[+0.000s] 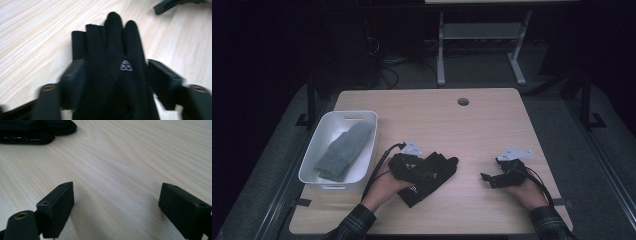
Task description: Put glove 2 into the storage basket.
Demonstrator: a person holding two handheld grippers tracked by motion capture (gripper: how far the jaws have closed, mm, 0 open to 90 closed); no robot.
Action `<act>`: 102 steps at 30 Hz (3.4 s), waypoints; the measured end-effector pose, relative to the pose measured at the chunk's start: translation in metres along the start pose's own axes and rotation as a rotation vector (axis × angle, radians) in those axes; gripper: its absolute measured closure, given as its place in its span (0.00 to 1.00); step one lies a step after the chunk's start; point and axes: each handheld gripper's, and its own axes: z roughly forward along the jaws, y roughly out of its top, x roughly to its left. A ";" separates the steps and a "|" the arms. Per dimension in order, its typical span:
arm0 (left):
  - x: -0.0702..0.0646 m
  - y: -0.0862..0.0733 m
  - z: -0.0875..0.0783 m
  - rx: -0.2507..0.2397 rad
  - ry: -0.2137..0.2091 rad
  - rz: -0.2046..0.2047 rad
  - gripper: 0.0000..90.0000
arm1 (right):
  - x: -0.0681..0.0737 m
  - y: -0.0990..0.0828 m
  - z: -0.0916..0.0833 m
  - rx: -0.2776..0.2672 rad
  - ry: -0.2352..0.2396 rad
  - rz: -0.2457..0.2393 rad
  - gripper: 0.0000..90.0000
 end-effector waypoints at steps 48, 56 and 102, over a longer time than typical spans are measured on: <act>-0.001 -0.008 0.020 0.120 -0.076 -0.004 0.74 | 0.000 0.000 0.000 0.001 -0.001 0.004 0.14; -0.002 0.001 0.002 0.071 -0.087 -0.031 0.74 | 0.001 0.000 0.000 0.002 -0.005 0.009 0.14; 0.094 0.006 -0.178 -0.016 0.158 -0.194 0.74 | 0.001 0.000 0.000 0.001 -0.011 0.019 0.14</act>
